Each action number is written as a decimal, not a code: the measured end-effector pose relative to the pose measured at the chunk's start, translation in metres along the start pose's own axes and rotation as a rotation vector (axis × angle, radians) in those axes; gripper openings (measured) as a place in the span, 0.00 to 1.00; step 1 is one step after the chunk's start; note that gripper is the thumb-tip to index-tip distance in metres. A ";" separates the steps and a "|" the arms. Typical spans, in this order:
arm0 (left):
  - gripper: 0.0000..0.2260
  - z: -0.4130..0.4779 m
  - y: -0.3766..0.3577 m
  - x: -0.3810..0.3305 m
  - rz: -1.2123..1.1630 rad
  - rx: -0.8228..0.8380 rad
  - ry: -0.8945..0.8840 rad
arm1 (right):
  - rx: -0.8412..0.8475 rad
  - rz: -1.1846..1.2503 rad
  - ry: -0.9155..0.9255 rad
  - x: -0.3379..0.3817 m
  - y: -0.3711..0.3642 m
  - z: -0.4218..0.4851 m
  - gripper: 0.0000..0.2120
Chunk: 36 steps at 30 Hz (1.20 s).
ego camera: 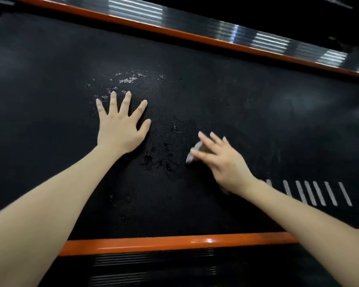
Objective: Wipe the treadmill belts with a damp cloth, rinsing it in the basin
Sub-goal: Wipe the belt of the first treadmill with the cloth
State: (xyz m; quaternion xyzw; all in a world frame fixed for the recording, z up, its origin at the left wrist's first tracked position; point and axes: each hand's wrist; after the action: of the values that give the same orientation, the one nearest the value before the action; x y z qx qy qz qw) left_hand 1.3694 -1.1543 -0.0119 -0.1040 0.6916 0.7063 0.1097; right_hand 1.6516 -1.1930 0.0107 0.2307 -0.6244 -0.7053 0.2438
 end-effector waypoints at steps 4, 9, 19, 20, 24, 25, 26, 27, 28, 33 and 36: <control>0.26 0.001 -0.002 0.001 0.001 -0.012 0.006 | -0.051 0.052 -0.530 -0.061 -0.008 0.082 0.18; 0.27 0.003 -0.003 0.002 0.010 -0.014 0.014 | 0.028 0.082 -0.768 -0.083 -0.014 0.147 0.21; 0.26 -0.001 0.002 -0.002 0.007 0.025 0.023 | 0.079 0.084 0.251 0.043 0.000 -0.006 0.22; 0.26 -0.001 0.002 -0.002 0.008 0.025 0.025 | 0.080 0.096 0.288 0.033 -0.001 -0.005 0.22; 0.25 0.001 0.001 -0.002 -0.004 0.023 0.029 | 0.027 0.123 -0.055 -0.010 -0.009 0.079 0.25; 0.25 0.002 0.000 -0.002 -0.002 0.026 0.033 | 0.042 0.135 -0.220 -0.017 -0.008 0.106 0.25; 0.25 0.002 0.000 -0.001 0.003 0.029 0.038 | 0.069 0.157 -0.347 -0.019 -0.008 0.127 0.25; 0.25 0.003 0.000 -0.001 0.010 0.030 0.043 | 0.074 0.166 -0.401 -0.015 -0.009 0.139 0.24; 0.25 0.004 0.000 0.000 0.014 0.030 0.044 | 0.073 0.159 -0.397 -0.006 -0.011 0.141 0.24; 0.25 0.003 0.002 -0.002 0.003 0.023 0.051 | 0.059 0.180 -0.064 0.074 -0.002 0.044 0.22; 0.25 0.002 0.004 -0.001 0.014 0.043 0.049 | 0.089 0.173 0.070 0.072 0.007 -0.016 0.22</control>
State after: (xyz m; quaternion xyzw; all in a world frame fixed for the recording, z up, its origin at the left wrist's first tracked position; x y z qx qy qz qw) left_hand 1.3696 -1.1524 -0.0081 -0.1142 0.7100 0.6891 0.0899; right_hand 1.6064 -1.2515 0.0142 0.2111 -0.6639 -0.6448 0.3146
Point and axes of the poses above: each hand's wrist, its own z-axis towards the middle knuckle, its own y-axis out of the back of the hand, x = y × z, and after that the axes turned 11 degrees about -z, right-handed
